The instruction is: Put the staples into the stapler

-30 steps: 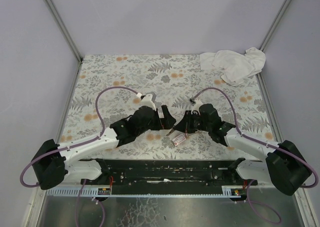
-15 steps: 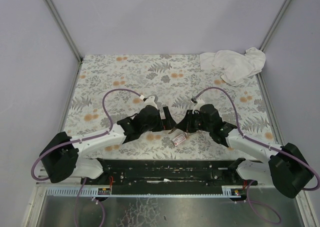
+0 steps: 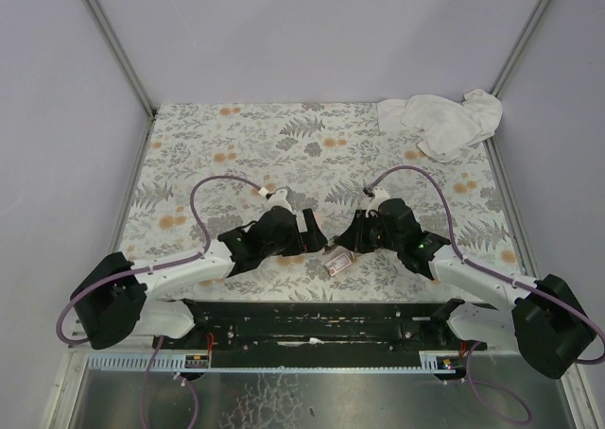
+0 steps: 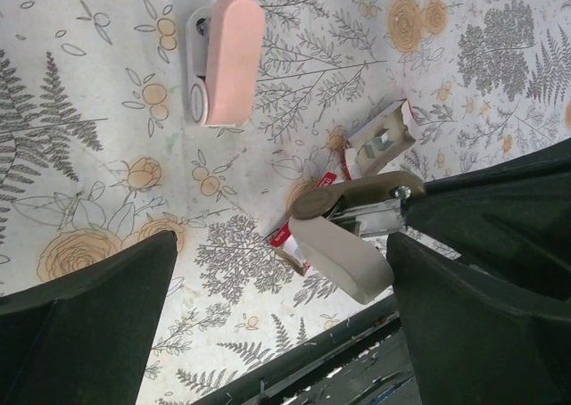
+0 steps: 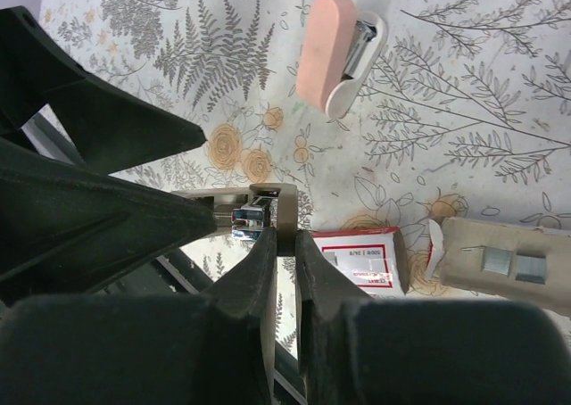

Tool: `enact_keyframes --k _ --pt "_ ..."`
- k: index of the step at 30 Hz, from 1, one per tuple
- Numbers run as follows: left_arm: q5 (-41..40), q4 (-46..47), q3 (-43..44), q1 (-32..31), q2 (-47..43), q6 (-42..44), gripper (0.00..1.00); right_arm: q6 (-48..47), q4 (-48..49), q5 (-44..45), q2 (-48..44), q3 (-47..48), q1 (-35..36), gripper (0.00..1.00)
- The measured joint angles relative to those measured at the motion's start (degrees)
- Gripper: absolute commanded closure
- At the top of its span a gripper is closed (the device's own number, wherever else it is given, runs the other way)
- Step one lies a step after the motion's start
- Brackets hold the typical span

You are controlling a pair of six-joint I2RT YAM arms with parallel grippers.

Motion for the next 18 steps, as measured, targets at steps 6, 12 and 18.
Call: enact_keyframes --k 6,12,18 --pt "-0.07 -0.13 -3.02 0.57 -2.21 -0.15 0.00 0.00 -1.01 1.07 -0.13 0.00 0.00 1.00" --pt "-0.98 -0.98 -6.67 1.07 -4.44 -0.44 0.00 0.20 -1.44 0.98 -0.11 0.35 -0.07 1.00" --pt "-2.71 -2.80 -10.36 1.53 -6.64 -1.70 0.00 0.42 -1.29 -1.86 -0.11 2.08 -1.64 1.00"
